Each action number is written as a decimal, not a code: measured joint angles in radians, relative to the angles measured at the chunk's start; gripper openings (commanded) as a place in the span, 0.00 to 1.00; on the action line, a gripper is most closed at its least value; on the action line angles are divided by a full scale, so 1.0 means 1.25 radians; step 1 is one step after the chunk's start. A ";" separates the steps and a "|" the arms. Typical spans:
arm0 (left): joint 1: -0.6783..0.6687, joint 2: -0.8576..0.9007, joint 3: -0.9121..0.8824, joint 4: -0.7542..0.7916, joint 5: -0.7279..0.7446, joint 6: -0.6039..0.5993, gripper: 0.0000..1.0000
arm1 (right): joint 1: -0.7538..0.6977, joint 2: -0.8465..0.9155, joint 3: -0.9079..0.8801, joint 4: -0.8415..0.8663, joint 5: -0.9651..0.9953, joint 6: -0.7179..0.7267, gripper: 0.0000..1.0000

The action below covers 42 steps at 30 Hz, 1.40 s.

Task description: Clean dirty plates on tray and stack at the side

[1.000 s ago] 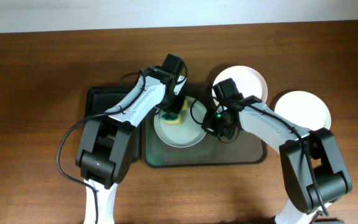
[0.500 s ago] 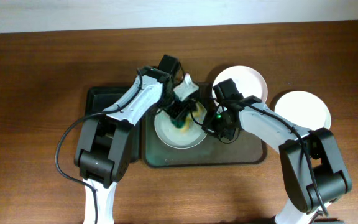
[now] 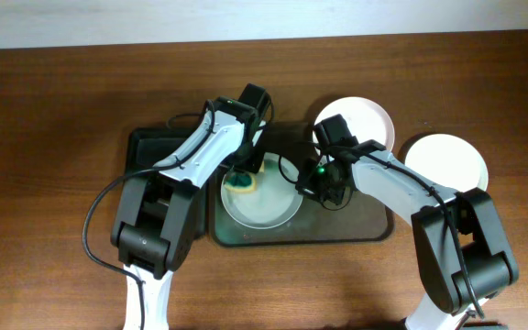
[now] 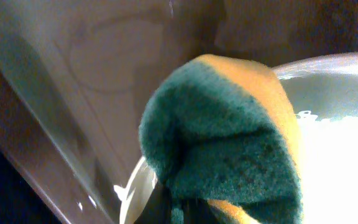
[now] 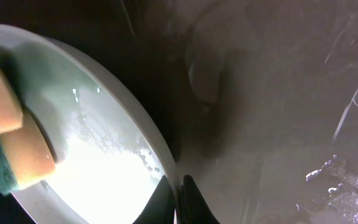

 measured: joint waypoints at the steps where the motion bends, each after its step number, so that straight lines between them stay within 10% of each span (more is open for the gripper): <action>1: 0.003 0.000 0.000 -0.019 0.020 0.024 0.00 | 0.000 0.000 0.000 -0.001 -0.002 -0.004 0.04; 9: 0.022 0.000 -0.002 -0.098 0.248 0.308 0.00 | 0.000 0.000 0.000 -0.006 -0.002 -0.009 0.04; 18: 0.022 0.001 -0.008 -0.003 0.323 0.386 0.00 | 0.000 0.000 0.000 -0.003 0.010 0.000 0.04; 26: 0.017 0.001 -0.008 0.179 0.166 0.169 0.00 | -0.001 0.000 0.000 0.001 0.011 -0.001 0.04; 38: 0.114 0.009 0.284 -0.018 -0.034 0.015 0.00 | -0.002 0.000 0.000 -0.002 0.011 0.000 0.04; 42: 0.171 0.009 0.310 -0.045 -0.039 0.008 0.00 | -0.002 0.000 0.000 0.006 0.011 0.001 0.18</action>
